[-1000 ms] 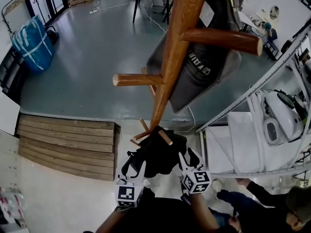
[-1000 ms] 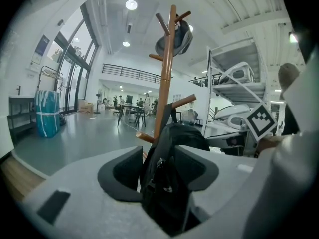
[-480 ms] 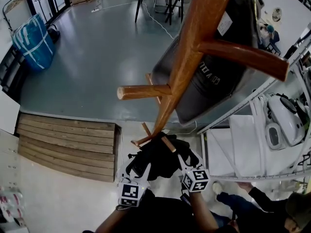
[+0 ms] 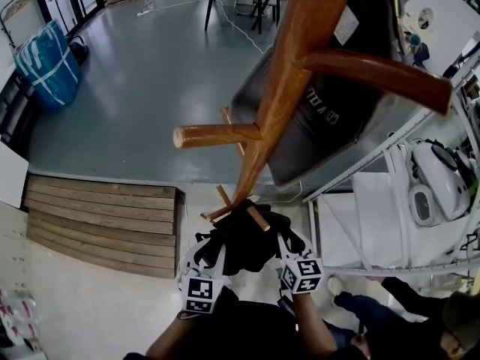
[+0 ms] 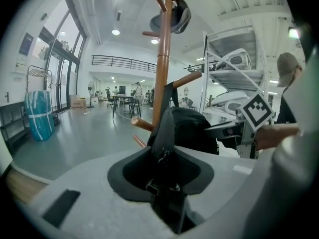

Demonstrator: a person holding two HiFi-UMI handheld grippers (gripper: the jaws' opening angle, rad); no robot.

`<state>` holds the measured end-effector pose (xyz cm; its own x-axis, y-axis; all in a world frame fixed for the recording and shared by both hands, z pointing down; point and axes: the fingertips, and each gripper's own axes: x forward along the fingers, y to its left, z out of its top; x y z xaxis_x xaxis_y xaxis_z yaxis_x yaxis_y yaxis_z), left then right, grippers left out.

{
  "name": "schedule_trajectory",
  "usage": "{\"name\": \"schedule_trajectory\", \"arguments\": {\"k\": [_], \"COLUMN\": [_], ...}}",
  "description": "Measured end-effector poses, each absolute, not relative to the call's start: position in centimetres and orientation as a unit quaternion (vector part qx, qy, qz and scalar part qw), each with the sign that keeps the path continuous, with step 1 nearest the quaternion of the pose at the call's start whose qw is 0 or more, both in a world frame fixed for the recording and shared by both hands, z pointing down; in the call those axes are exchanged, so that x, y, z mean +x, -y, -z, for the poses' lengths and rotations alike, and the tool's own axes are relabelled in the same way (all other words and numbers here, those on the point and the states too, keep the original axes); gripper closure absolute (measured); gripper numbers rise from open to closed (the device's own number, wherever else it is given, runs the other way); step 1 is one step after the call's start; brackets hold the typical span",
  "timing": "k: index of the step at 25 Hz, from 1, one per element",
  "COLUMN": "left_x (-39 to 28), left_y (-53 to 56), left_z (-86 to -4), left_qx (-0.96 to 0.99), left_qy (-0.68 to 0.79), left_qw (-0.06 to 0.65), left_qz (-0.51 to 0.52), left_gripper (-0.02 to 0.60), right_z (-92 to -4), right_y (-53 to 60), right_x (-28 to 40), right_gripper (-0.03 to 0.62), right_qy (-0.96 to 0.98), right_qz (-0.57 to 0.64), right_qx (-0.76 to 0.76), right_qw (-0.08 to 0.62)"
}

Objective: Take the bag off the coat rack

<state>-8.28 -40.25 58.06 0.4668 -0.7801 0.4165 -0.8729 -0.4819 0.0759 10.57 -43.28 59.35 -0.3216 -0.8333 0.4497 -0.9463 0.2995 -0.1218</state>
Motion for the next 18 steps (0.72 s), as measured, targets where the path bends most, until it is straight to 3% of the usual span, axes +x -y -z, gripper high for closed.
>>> {"name": "schedule_trajectory", "arguments": {"k": [18], "left_x": [-7.6], "left_y": [39.1], "left_z": [-56.6], "left_qx": [0.853], "left_qy": [0.479], "left_qw": [0.150], "left_qz": [-0.144], "left_gripper": [0.500], "right_z": [-57.9], "right_y": [41.7], "right_x": [10.5], "right_gripper": [0.517], "right_qy": [0.798], "right_qz": [-0.197], "right_qx": [0.554], "right_qw": [0.135]}}
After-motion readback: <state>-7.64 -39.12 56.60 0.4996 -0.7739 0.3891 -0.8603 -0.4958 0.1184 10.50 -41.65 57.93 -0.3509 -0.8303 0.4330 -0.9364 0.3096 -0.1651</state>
